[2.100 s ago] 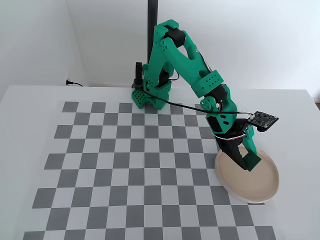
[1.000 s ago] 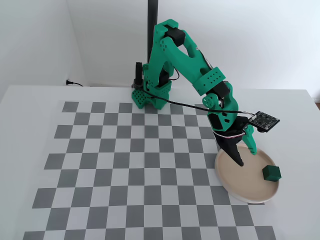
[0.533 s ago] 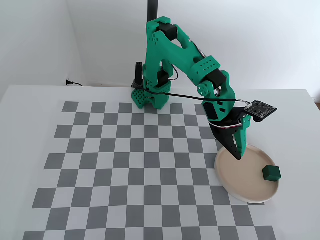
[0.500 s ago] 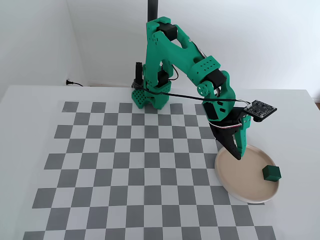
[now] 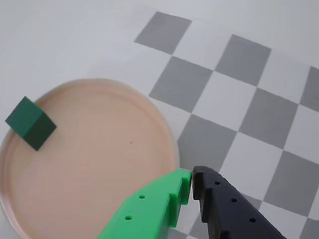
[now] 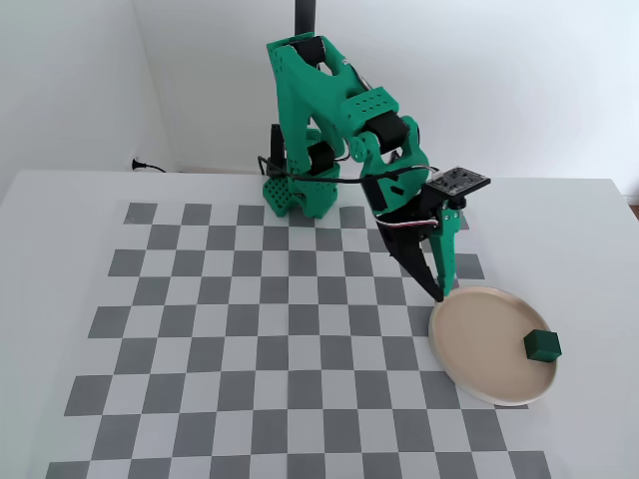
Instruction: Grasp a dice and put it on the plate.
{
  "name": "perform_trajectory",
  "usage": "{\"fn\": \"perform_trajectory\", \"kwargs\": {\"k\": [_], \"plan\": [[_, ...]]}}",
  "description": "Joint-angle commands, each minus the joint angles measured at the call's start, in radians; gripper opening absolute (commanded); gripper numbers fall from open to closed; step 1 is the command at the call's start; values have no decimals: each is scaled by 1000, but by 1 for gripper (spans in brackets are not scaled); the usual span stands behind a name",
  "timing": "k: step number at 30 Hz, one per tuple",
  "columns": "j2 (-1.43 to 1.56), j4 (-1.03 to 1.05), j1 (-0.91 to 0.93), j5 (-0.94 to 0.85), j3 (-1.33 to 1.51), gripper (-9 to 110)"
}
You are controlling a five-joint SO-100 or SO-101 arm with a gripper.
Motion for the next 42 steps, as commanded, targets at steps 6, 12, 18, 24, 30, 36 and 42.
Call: {"fn": "perform_trajectory", "kwargs": {"k": [6,12,18,24,30,36,42], "plan": [[195,-66,84,107,86,-4],[308,-67,149,183,175,-4],[459,-61,192,232,299,-4],[600,-54,230,314,410,-4],[683,-34,275,456,463,-4],[810,23,296,554,538,-4],[942,95,314,623,604,-4]]}}
